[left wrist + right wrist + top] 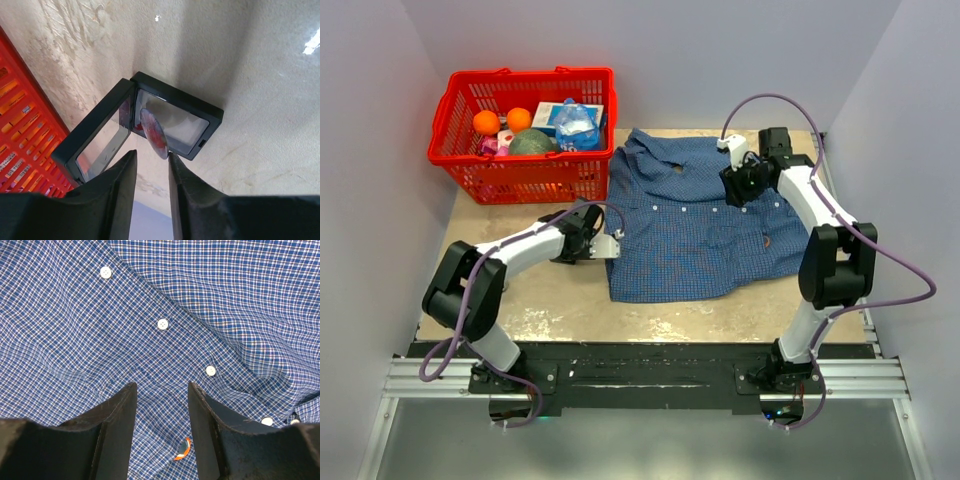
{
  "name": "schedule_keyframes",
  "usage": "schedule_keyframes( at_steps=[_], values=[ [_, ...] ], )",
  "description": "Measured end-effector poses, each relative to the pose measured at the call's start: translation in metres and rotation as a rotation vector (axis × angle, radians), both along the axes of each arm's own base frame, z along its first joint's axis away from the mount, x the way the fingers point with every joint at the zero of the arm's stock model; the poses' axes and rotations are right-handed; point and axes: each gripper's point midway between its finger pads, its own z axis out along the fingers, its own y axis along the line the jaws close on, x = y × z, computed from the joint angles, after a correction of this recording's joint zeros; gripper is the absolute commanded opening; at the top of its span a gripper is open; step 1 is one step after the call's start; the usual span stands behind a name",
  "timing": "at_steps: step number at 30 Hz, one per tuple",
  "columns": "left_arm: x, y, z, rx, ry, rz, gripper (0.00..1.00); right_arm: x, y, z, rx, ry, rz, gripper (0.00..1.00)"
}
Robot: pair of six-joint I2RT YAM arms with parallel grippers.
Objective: Remove the brooch from the garment
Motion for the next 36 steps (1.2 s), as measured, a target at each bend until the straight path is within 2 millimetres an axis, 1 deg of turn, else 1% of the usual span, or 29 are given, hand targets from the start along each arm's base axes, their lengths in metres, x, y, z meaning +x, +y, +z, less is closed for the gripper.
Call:
schedule_keyframes(
  at_steps=[5, 12, 15, 16, 17, 18, 19, 20, 21, 22, 23, 25, 27, 28, 29, 31, 32, 33, 36],
  values=[
    [-0.002, 0.002, 0.004, 0.004, -0.003, 0.002, 0.40, 0.001, 0.001, -0.002, 0.005, 0.007, 0.002, 0.49],
    [-0.005, 0.005, 0.004, 0.016, 0.007, 0.004, 0.40, 0.000, 0.003, -0.001, 0.014, 0.010, 0.008, 0.50],
    [-0.008, 0.006, 0.003, 0.021, 0.021, 0.007, 0.41, -0.001, 0.004, -0.001, 0.018, 0.013, 0.011, 0.53],
    [-0.011, 0.007, 0.003, 0.019, 0.029, 0.009, 0.42, -0.002, 0.004, -0.001, 0.019, 0.015, 0.011, 0.54],
    [-0.013, 0.007, 0.004, 0.016, 0.038, 0.009, 0.43, -0.002, 0.004, -0.002, 0.019, 0.017, 0.012, 0.57],
    [-0.017, 0.006, 0.005, 0.009, 0.056, 0.015, 0.43, -0.003, 0.004, -0.001, 0.021, 0.019, 0.014, 0.69],
    [-0.020, 0.005, 0.007, -0.005, 0.068, 0.021, 0.48, -0.004, 0.005, -0.001, 0.023, 0.022, 0.016, 0.94],
    [-0.023, 0.002, 0.010, -0.024, 0.087, 0.024, 0.51, -0.005, 0.005, 0.000, 0.026, 0.024, 0.014, 0.99],
    [-0.025, -0.002, 0.015, -0.045, 0.105, 0.031, 0.53, -0.006, 0.006, 0.003, 0.033, 0.023, 0.007, 0.99],
    [-0.026, -0.009, 0.020, -0.078, 0.119, 0.037, 0.59, -0.006, 0.006, 0.007, 0.035, 0.014, 0.005, 0.99],
    [-0.026, -0.018, 0.028, -0.123, 0.135, 0.042, 0.65, -0.006, 0.006, 0.013, 0.039, -0.002, 0.003, 0.99],
    [-0.024, -0.040, 0.045, -0.217, 0.149, 0.039, 0.72, -0.005, 0.008, 0.033, 0.059, -0.053, 0.003, 0.99],
    [-0.019, -0.070, 0.069, -0.357, 0.148, 0.035, 0.75, -0.006, 0.012, 0.058, 0.088, -0.113, 0.006, 0.99],
    [-0.017, -0.081, 0.078, -0.410, 0.146, 0.033, 0.77, -0.006, 0.015, 0.072, 0.108, -0.144, 0.009, 0.99],
    [-0.013, -0.097, 0.093, -0.487, 0.142, 0.026, 0.77, -0.004, 0.018, 0.090, 0.133, -0.187, 0.006, 0.99],
    [-0.009, -0.116, 0.113, -0.587, 0.135, 0.022, 0.79, 0.002, 0.019, 0.115, 0.171, -0.244, -0.039, 0.99],
    [-0.007, -0.125, 0.124, -0.635, 0.131, 0.022, 0.80, 0.005, 0.018, 0.128, 0.185, -0.273, -0.075, 0.99],
    [-0.004, -0.133, 0.135, -0.682, 0.122, 0.021, 0.99, 0.008, 0.016, 0.139, 0.196, -0.297, -0.119, 0.99],
    [0.008, -0.150, 0.163, -0.802, 0.075, 0.025, 0.99, 0.020, -0.003, 0.166, 0.183, -0.377, -0.276, 0.99]
  ],
)
